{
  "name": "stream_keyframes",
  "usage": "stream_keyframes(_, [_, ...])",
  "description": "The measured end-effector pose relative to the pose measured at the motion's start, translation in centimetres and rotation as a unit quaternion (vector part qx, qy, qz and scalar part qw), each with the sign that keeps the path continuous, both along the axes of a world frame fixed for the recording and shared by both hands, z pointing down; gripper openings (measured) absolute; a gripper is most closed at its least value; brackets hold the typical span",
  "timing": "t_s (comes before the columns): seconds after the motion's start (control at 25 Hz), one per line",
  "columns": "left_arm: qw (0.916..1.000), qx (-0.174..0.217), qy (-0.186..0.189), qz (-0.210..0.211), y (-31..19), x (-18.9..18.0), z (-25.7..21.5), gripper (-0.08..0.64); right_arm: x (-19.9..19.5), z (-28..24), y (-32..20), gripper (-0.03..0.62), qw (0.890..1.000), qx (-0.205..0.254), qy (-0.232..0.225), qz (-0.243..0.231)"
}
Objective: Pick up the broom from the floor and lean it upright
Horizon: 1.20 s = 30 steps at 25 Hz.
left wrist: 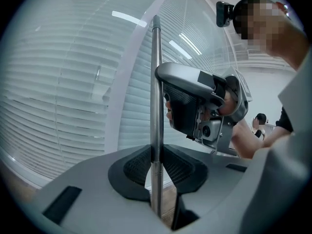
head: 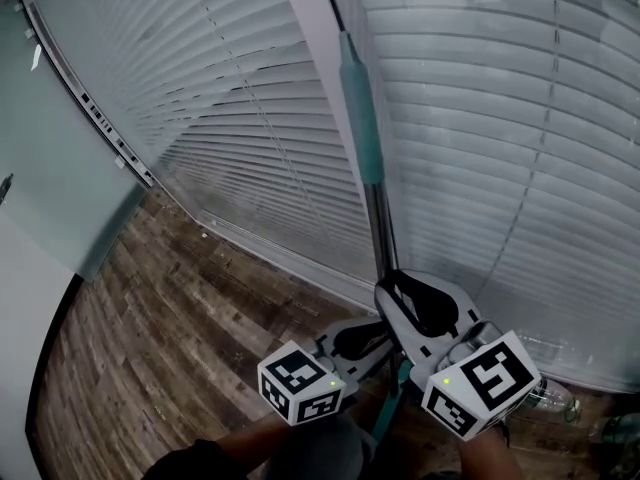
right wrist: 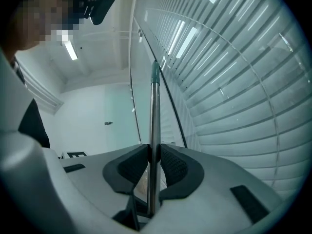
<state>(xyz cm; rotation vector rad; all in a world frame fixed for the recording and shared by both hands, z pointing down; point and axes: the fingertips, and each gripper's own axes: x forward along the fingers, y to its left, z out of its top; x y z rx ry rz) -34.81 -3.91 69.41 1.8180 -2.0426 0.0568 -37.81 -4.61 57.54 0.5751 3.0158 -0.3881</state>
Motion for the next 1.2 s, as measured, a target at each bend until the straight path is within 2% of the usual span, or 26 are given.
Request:
stream_keyframes(0.2, [0.9991,0.032,-0.024,0.014,-0.1,0.3,-0.1,0.1,0.4,-0.2,-0.3,0.093,0.999,0.019,-0.016,0.02])
stream_keyframes(0.28, [0.9974,0.049,-0.043,0.03,-0.2,0.6,-0.7,0.2,0.5,-0.4,-0.5,0.116,0.998,0.048,-0.026,0.038])
stream_keyframes(0.4, [0.9934,0.055,-0.091,0.043,-0.2,1.1,-1.4,0.209,0.8,-0.4,-0.4,0.153,0.996,0.075,-0.032,0.045])
stream_keyframes(0.48, [0.9921,0.051,-0.104,0.047,-0.3,1.7,-1.6,0.213,1.2,-0.6,-0.5,0.158,0.996,0.074,-0.034,0.046])
stream_keyframes(0.6, [0.9935,0.051,-0.09,0.048,-0.7,1.9,-2.5,0.213,1.7,-1.4,-1.0,0.162,0.996,0.071,-0.032,0.049])
stream_keyframes(0.76, [0.9906,0.067,-0.114,0.036,0.0,0.4,-4.2,0.213,1.7,-3.3,-1.0,0.164,0.996,0.052,-0.05,0.042])
stream_keyframes(0.92, [0.9936,0.059,-0.086,0.042,0.2,0.2,-3.1,0.213,2.2,-3.0,-1.9,0.164,0.997,0.028,-0.052,0.05])
stream_keyframes(1.04, [0.9955,0.055,-0.07,0.03,0.0,-0.3,-2.6,0.213,2.6,-2.2,-4.0,0.164,0.996,0.018,-0.044,0.073])
stream_keyframes(1.12, [0.997,0.039,-0.062,0.027,-0.4,-0.6,-2.8,0.213,2.7,-2.4,-5.8,0.164,0.994,0.004,-0.033,0.099])
stream_keyframes(1.2, [0.9983,0.002,-0.051,0.03,0.4,-0.9,-3.1,0.213,3.1,-2.8,-7.0,0.164,0.992,-0.015,-0.014,0.124])
